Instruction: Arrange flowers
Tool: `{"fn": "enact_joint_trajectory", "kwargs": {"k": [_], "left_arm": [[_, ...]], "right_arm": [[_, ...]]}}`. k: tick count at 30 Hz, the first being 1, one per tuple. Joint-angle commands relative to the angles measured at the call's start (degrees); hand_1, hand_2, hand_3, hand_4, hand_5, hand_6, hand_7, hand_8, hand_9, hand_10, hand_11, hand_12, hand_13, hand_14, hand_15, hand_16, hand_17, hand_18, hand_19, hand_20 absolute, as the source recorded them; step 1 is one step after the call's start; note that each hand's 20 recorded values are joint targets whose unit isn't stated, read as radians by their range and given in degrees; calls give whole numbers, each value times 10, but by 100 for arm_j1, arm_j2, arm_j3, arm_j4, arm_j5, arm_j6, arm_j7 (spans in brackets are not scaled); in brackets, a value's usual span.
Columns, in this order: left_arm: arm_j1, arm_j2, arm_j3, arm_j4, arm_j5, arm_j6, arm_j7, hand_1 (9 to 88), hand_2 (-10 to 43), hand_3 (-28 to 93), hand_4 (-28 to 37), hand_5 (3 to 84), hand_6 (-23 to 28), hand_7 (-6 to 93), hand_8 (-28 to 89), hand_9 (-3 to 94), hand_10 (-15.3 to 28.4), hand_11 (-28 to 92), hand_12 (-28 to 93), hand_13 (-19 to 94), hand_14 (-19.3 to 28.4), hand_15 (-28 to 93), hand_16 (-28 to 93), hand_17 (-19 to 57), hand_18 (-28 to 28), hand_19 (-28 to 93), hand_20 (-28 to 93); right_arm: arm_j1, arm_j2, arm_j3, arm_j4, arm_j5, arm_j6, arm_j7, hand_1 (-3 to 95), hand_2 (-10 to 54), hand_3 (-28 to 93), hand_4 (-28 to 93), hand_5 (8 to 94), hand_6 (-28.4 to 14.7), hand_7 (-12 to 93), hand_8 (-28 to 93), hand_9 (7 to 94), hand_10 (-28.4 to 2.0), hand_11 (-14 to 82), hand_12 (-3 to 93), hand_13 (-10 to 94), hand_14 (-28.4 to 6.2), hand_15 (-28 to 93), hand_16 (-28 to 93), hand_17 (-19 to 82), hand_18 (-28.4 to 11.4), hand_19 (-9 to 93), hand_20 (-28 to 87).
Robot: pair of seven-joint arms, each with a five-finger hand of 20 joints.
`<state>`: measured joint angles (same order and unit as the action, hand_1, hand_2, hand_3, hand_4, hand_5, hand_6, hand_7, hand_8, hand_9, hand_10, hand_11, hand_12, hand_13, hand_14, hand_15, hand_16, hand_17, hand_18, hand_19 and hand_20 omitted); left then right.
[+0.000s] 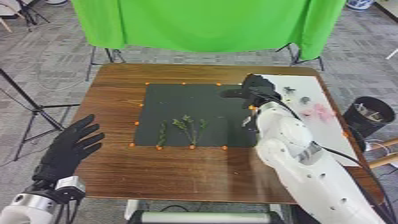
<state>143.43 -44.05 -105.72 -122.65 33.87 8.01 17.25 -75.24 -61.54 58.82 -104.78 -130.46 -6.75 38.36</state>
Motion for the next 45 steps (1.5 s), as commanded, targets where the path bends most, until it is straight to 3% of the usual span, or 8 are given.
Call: {"fn": "enact_joint_trajectory", "kwargs": {"k": [1,3,6,12,29,35,38,45], "left_arm": [[70,-100,-20,-24,4,19,-36,246,-41,691,-238,270,28,202,-106,226,124,208,156,191,163,298,-9,-93,230,418,69],[84,-87,-6,-27,-6,45,10,246,-41,692,-238,270,28,203,-107,226,124,208,156,191,163,298,-9,-93,229,417,69],[83,-86,-13,-30,-12,69,20,245,-41,693,-237,270,28,203,-107,226,125,207,156,191,163,298,-9,-93,229,417,69],[141,-94,-40,-56,-39,109,60,245,-41,693,-238,270,28,202,-107,227,125,208,157,191,163,299,-9,-93,229,417,69],[61,-61,14,-26,-47,96,44,245,-40,693,-237,269,27,202,-107,227,125,208,156,191,165,300,-9,-93,230,417,69],[44,-54,19,-11,-35,60,10,245,-39,693,-238,269,27,202,-106,227,125,209,156,191,165,301,-9,-93,229,418,69],[16,-49,21,7,-26,27,-7,246,-40,693,-238,269,27,203,-106,227,124,210,157,191,164,301,-10,-93,229,417,69],[-29,-71,25,22,-6,5,-68,245,-41,695,-237,270,28,202,-106,227,124,209,155,191,164,301,-10,-93,229,418,69]], "right_arm": [[301,633,-34,654,-382,-368,524,243,-95,532,-282,641,-47,338,-90,693,-134,575,408,717,-83,805,337,428,-219,932,645],[407,704,-134,828,-322,-397,598,310,-95,406,-283,638,-46,330,-91,691,-132,575,409,714,-82,805,337,425,-218,932,639],[479,785,-215,1037,-294,-421,589,335,-95,373,-282,635,-46,325,-89,687,-132,576,409,711,-81,804,337,424,-217,932,633],[518,798,-266,1211,-272,-447,554,305,-95,480,-282,647,-44,327,-90,698,-128,580,401,715,-77,804,327,422,-215,932,626],[529,794,-461,1549,94,-340,404,308,-95,535,-283,683,-32,336,-96,745,-116,579,399,739,-70,800,326,435,-214,932,625],[385,750,-286,1559,604,-266,161,333,-95,712,-282,722,-8,355,-110,788,-98,575,398,769,-62,795,328,459,-210,932,632],[329,744,-264,1556,688,-263,120,384,-95,716,-282,743,0,340,85,818,-91,567,395,791,-60,792,328,477,-209,932,640],[224,760,-296,1521,607,-284,75,478,-95,734,-282,810,16,345,123,874,-76,550,387,827,-54,784,329,506,-206,932,650]]}}
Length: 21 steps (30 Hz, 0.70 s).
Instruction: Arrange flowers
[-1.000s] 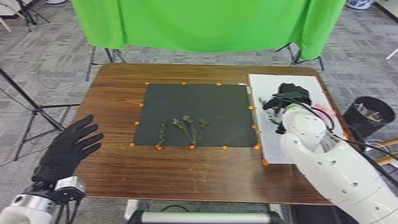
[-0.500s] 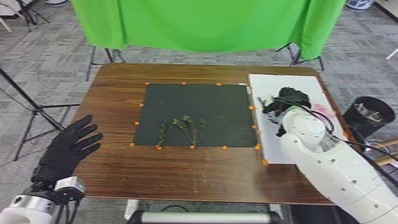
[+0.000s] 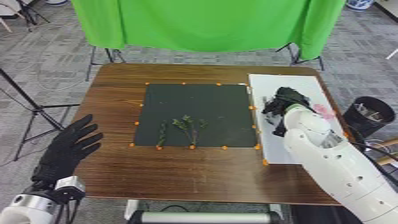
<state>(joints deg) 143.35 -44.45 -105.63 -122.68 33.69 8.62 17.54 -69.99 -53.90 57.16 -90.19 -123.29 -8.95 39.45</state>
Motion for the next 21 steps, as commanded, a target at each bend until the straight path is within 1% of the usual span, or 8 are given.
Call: {"fn": "enact_joint_trajectory", "kwargs": {"k": [1,5,8,11,12,16,19,21], "left_arm": [[-29,-39,10,30,22,-78,-119,245,-40,694,-238,269,27,202,-106,227,124,209,155,191,164,301,-10,-93,229,418,69],[-38,-35,20,37,22,-80,-116,247,-35,692,-239,270,27,203,-107,227,124,210,155,191,165,302,-10,-93,229,417,69],[-22,-30,24,29,9,-59,-101,247,-31,691,-240,270,27,203,-107,228,125,209,154,192,165,301,-10,-93,229,418,69],[13,-27,13,20,-7,-36,-64,248,-31,691,-240,270,28,203,-107,227,125,208,155,191,165,302,-10,-93,229,418,69],[17,-23,19,21,-12,-26,-47,248,-30,691,-240,270,28,203,-108,227,125,208,155,191,165,303,-10,-93,229,418,69],[52,-40,-11,3,-12,-18,-42,247,-29,692,-240,270,27,204,-107,227,125,209,155,191,165,303,-10,-93,229,418,69],[62,-12,-2,3,-36,16,16,247,-28,692,-240,270,27,204,-107,227,125,208,155,191,165,302,-10,-93,229,418,68],[67,-25,-19,-1,-28,5,-13,247,-28,693,-240,270,28,203,-108,228,125,209,155,191,164,302,-10,-93,230,418,68]], "right_arm": [[-323,2,-135,71,-173,-69,-67,482,-95,734,-282,811,16,345,123,876,-75,550,387,829,-54,784,329,507,-206,932,650],[-416,45,-150,86,-275,40,-327,493,-95,762,-282,808,5,362,139,874,-71,555,397,831,-51,784,337,508,-207,932,655],[-477,89,-179,86,-333,402,-529,478,-95,822,-281,784,-11,402,173,846,-71,587,415,814,-52,800,351,494,-202,932,669],[-490,143,-240,72,-510,772,-724,444,-95,854,-239,744,-14,458,208,836,-76,602,419,811,-55,807,350,490,-203,932,679],[-520,140,-181,39,-616,741,-815,426,-89,855,-208,737,-12,468,218,834,-76,609,416,810,-56,812,346,490,-204,932,685],[-547,182,-151,-58,-737,1098,-1048,369,-47,878,-138,671,-12,604,250,819,-74,690,401,808,-58,853,337,492,-207,932,711],[-529,175,-112,-187,-782,1244,-1058,356,-37,883,-122,667,-14,623,255,822,-74,699,399,810,-58,860,335,498,-208,932,722],[-592,192,-22,-319,-881,1269,-1076,354,-37,884,-117,671,-16,627,258,825,-75,704,400,813,-59,863,334,503,-208,932,727]]}}
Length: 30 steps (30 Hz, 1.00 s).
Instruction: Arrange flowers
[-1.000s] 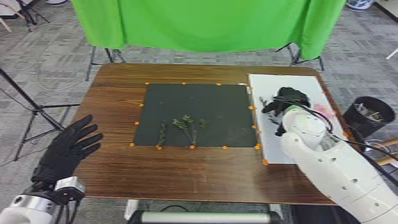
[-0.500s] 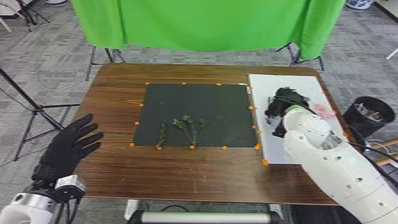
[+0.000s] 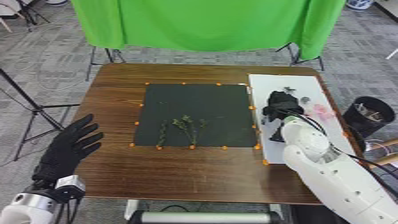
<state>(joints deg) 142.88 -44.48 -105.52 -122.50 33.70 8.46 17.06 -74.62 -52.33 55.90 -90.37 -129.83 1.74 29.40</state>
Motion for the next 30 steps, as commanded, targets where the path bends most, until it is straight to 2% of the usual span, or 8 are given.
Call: {"fn": "enact_joint_trajectory", "kwargs": {"k": [1,3,8,16,20,23,25,30], "left_arm": [[120,-26,-34,-22,-26,28,33,247,-28,693,-240,270,28,204,-108,228,125,209,155,191,165,301,-10,-93,230,418,68],[129,-20,-27,-24,-39,32,64,246,-28,693,-240,270,27,204,-108,228,125,210,156,191,165,301,-10,-93,230,419,68],[105,-36,-27,-23,-20,24,26,246,-28,694,-240,270,27,204,-108,228,125,208,155,191,165,301,-10,-93,230,419,68],[76,-77,-39,-13,7,-19,-37,246,-28,695,-241,270,27,203,-108,227,124,209,156,191,165,301,-10,-93,230,419,68],[27,-94,-19,6,20,-40,-66,245,-29,697,-241,270,27,205,-108,227,124,210,155,191,165,301,-10,-93,230,419,68],[-66,-127,-8,38,54,-103,-154,245,-29,698,-242,270,27,205,-108,227,125,209,155,191,165,301,-10,-93,230,419,68],[-40,-75,7,34,15,-66,-105,245,-29,697,-242,270,27,205,-108,228,125,210,155,191,165,301,-10,-93,230,419,68],[-72,-102,-2,48,34,-102,-139,246,-28,696,-241,270,27,204,-108,227,126,210,154,191,164,300,-10,-93,229,418,68]], "right_arm": [[-134,31,132,-346,-251,208,-93,353,-37,884,-115,672,-17,626,258,825,-75,704,400,814,-59,864,334,504,-208,932,728],[-125,17,168,-451,-225,264,-109,353,-37,883,-114,673,-17,626,259,827,-76,704,400,816,-58,864,333,506,-208,932,728],[-178,-40,310,-770,-157,403,-131,353,-38,884,-112,675,-17,624,259,829,-76,703,402,818,-57,864,332,510,-210,932,730],[-550,-362,479,-1342,-31,210,-263,357,-45,886,-113,681,-17,616,259,833,-76,697,404,825,-54,860,333,516,-211,932,730],[-771,-671,507,-1441,-1,96,-489,360,-47,884,-114,685,-17,610,259,833,-76,694,406,829,-52,857,334,517,-210,932,731],[-889,-860,445,-1464,38,25,-514,362,-48,883,-117,686,-17,607,261,834,-75,693,407,829,-52,856,335,518,-210,932,731],[-970,-965,397,-1465,47,-59,-565,364,-48,882,-119,687,-16,606,261,834,-75,692,408,830,-51,856,336,519,-209,932,731],[-1109,-1075,184,-1513,-58,-251,-517,380,-50,872,-141,689,-19,592,258,833,-77,680,409,828,-52,851,338,520,-208,932,728]]}}
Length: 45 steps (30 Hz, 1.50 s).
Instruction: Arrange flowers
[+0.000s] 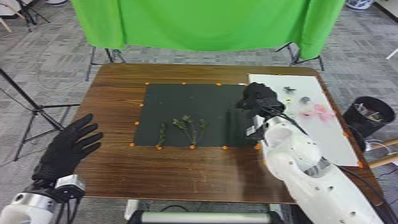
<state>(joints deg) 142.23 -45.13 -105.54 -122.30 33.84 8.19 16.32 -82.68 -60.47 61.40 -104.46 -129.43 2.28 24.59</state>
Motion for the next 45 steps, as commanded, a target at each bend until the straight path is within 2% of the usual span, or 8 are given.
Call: {"fn": "enact_joint_trajectory", "kwargs": {"k": [1,12,15,20,21,27,30,45], "left_arm": [[-8,-56,-11,25,34,-80,-87,245,-28,696,-241,270,27,204,-108,228,126,210,154,191,165,301,-9,-93,229,418,68],[6,-91,-23,24,62,-122,-127,246,-28,697,-241,270,27,204,-108,227,125,210,154,191,165,299,-9,-93,229,418,68],[5,-24,-3,39,26,-98,-65,246,-28,696,-242,271,28,205,-107,227,125,210,155,191,165,302,-9,-93,229,418,68],[-2,-53,-22,35,44,-113,-118,246,-28,696,-242,272,28,206,-108,227,125,210,155,191,164,302,-10,-93,230,418,68],[23,-3,-21,40,13,-105,-90,246,-28,696,-242,272,28,206,-108,227,125,210,155,191,164,301,-10,-93,230,419,68],[-36,-77,-15,61,77,-180,-173,247,-27,695,-242,271,28,206,-108,227,125,211,155,191,165,301,-10,-93,230,419,68],[-37,-93,-23,57,85,-174,-194,247,-27,695,-241,271,28,206,-108,227,125,211,154,191,165,302,-10,-93,230,419,68],[1,-97,-15,37,64,-112,-137,245,-28,697,-241,272,28,204,-108,227,125,211,154,191,165,301,-10,-93,230,420,68]], "right_arm": [[-300,-272,-430,-87,-164,-306,-8,380,-49,874,-141,692,-21,587,257,834,-77,676,409,828,-52,850,338,520,-207,932,726],[-296,-157,-577,196,-553,-326,178,382,-50,870,-135,695,-24,578,254,838,-78,665,410,829,-52,847,336,520,-207,932,723],[-244,-64,-634,230,-683,-309,298,382,-50,871,-132,696,-23,575,253,840,-79,662,411,828,-54,845,336,519,-208,932,724],[-371,-84,-507,102,-650,-547,363,380,-49,868,-127,697,-21,574,250,839,-80,660,415,828,-55,843,338,518,-209,932,723],[-395,-84,-511,89,-662,-531,353,379,-50,867,-127,697,-20,574,248,840,-80,659,415,828,-56,842,338,518,-209,932,723],[-488,-173,-475,11,-665,-792,304,377,-53,865,-125,695,-15,577,241,840,-80,656,417,828,-55,841,338,518,-210,932,721],[-508,-224,-474,-1,-674,-912,259,374,-54,861,-127,698,-12,576,235,841,-80,654,417,828,-56,840,338,518,-209,932,719],[-335,-299,-408,147,-697,-1066,371,341,-61,823,-175,694,-3,540,197,827,-84,630,426,816,-59,828,342,508,-208,932,710]]}}
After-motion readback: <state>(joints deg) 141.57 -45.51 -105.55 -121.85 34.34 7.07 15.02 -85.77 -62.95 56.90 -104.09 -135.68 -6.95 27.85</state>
